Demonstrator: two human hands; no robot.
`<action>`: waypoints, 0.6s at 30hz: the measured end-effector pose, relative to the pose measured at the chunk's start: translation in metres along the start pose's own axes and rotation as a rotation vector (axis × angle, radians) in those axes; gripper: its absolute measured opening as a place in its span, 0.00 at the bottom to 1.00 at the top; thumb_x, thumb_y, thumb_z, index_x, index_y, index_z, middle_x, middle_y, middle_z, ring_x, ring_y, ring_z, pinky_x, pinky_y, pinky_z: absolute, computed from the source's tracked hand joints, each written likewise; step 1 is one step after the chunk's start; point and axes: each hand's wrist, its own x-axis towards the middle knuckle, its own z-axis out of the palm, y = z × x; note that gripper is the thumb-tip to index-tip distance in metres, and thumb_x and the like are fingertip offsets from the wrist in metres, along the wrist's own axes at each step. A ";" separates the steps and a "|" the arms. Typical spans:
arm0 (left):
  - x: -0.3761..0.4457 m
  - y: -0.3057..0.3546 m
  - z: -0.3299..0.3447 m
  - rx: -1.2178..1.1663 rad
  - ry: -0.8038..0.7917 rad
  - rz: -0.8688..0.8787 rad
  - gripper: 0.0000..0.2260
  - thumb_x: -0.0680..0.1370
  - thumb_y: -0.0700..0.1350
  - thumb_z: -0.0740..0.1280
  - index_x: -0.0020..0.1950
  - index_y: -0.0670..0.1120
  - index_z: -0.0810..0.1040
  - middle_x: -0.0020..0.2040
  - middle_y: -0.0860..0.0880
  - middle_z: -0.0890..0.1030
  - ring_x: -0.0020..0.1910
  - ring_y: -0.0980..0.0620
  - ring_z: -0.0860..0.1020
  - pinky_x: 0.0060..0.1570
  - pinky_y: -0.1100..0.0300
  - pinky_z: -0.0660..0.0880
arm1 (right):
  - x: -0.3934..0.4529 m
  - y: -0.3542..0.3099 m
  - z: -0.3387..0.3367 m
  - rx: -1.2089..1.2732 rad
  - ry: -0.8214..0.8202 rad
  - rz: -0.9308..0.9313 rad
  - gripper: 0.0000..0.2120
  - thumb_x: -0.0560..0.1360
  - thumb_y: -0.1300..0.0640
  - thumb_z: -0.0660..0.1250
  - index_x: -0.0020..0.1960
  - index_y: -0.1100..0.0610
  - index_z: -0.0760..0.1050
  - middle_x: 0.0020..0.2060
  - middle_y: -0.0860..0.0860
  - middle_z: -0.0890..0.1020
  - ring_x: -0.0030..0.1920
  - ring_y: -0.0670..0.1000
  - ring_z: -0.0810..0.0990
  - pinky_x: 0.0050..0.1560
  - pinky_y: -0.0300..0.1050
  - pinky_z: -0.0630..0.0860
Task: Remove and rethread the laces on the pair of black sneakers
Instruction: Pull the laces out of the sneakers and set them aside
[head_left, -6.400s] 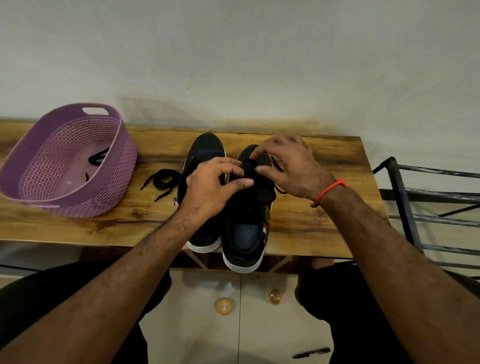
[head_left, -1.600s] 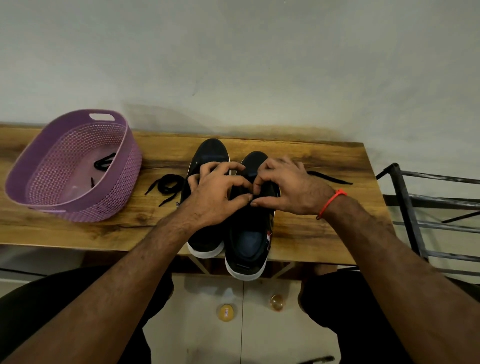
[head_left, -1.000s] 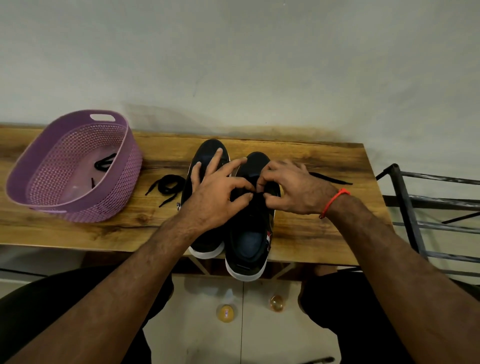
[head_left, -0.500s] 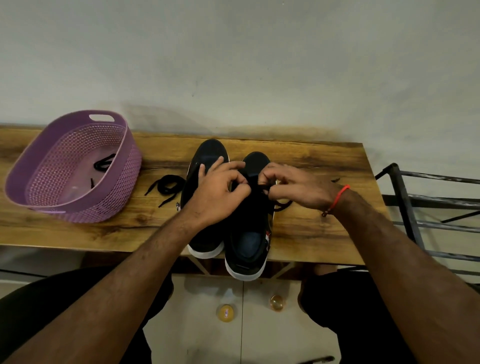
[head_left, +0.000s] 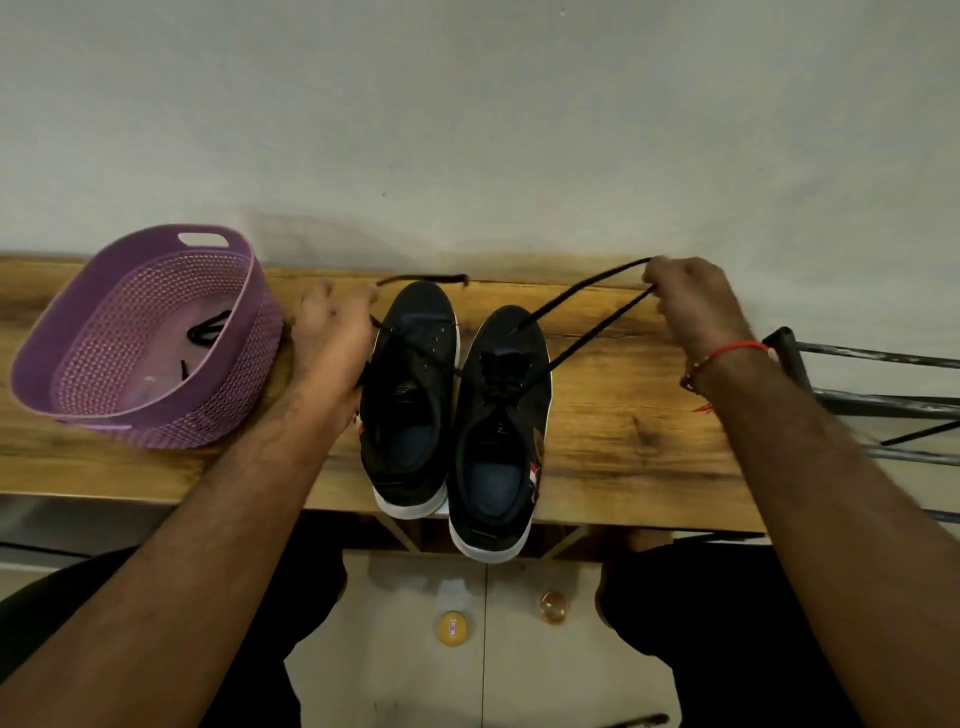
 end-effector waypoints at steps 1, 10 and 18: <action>0.003 -0.005 0.001 0.243 0.001 0.073 0.37 0.73 0.60 0.69 0.78 0.48 0.64 0.78 0.42 0.62 0.78 0.44 0.63 0.72 0.42 0.68 | 0.001 0.005 0.000 -0.342 0.089 -0.034 0.22 0.73 0.47 0.67 0.63 0.56 0.71 0.62 0.56 0.71 0.63 0.59 0.70 0.57 0.53 0.72; -0.022 -0.025 0.017 0.853 -0.458 0.892 0.11 0.76 0.58 0.72 0.58 0.63 0.82 0.82 0.52 0.57 0.80 0.39 0.43 0.75 0.35 0.44 | -0.031 0.006 0.028 -0.728 -0.578 -0.620 0.08 0.75 0.42 0.70 0.53 0.38 0.77 0.69 0.47 0.70 0.74 0.54 0.59 0.72 0.68 0.58; -0.032 -0.021 0.019 0.938 -0.534 0.872 0.07 0.74 0.61 0.71 0.51 0.65 0.84 0.78 0.62 0.61 0.79 0.47 0.47 0.72 0.41 0.47 | -0.043 0.010 0.043 -0.807 -0.678 -0.673 0.06 0.76 0.44 0.70 0.52 0.41 0.79 0.69 0.44 0.70 0.75 0.52 0.56 0.71 0.64 0.56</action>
